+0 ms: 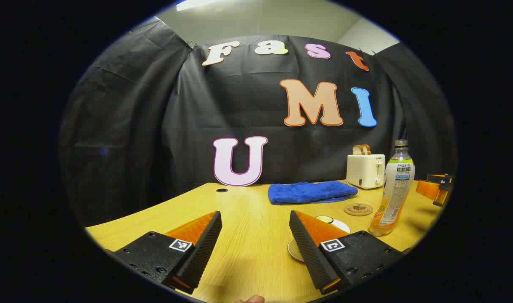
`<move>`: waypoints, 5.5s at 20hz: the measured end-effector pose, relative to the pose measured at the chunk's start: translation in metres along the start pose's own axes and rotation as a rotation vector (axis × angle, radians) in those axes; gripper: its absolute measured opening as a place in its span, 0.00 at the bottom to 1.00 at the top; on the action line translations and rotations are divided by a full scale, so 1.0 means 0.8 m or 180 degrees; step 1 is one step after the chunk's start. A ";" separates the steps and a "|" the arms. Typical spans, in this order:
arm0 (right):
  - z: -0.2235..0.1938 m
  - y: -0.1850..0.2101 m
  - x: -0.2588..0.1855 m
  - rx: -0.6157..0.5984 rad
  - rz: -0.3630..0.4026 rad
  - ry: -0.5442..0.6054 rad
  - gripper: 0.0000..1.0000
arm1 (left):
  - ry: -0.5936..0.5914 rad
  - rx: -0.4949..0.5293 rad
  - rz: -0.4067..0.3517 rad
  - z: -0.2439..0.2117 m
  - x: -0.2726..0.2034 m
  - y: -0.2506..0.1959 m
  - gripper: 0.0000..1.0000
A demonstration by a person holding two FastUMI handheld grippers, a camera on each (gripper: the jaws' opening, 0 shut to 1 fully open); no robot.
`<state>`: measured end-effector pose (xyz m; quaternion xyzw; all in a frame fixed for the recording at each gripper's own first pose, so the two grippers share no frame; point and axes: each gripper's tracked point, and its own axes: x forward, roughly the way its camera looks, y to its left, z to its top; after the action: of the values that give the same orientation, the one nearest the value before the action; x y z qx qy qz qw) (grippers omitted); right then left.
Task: Open the teacup lid with one hand, grasp the water bottle and pour water into the teacup with the other hand; after pouring, place the water bottle on the coaster and then close the teacup lid.
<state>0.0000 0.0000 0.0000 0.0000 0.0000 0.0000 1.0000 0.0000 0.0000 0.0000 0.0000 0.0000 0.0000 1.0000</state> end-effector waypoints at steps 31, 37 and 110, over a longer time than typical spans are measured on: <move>0.001 0.003 0.002 0.0008 -0.0068 0.0004 0.96 | -0.0071 0.0016 -0.0144 0.013 -0.001 -0.018 0.94; 0.001 0.001 0.003 0.0010 -0.0093 0.0002 1.00 | 0.0088 0.0081 -0.0575 0.011 0.011 -0.070 0.94; -0.039 0.165 0.028 -0.0176 0.1113 0.0508 0.71 | 0.0075 0.0128 -0.0423 0.051 -0.012 0.005 0.22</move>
<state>0.0226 0.1322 -0.0310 -0.0274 0.0793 0.1738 0.9812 -0.0097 0.0044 0.0405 0.0201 0.0118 -0.0664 0.9975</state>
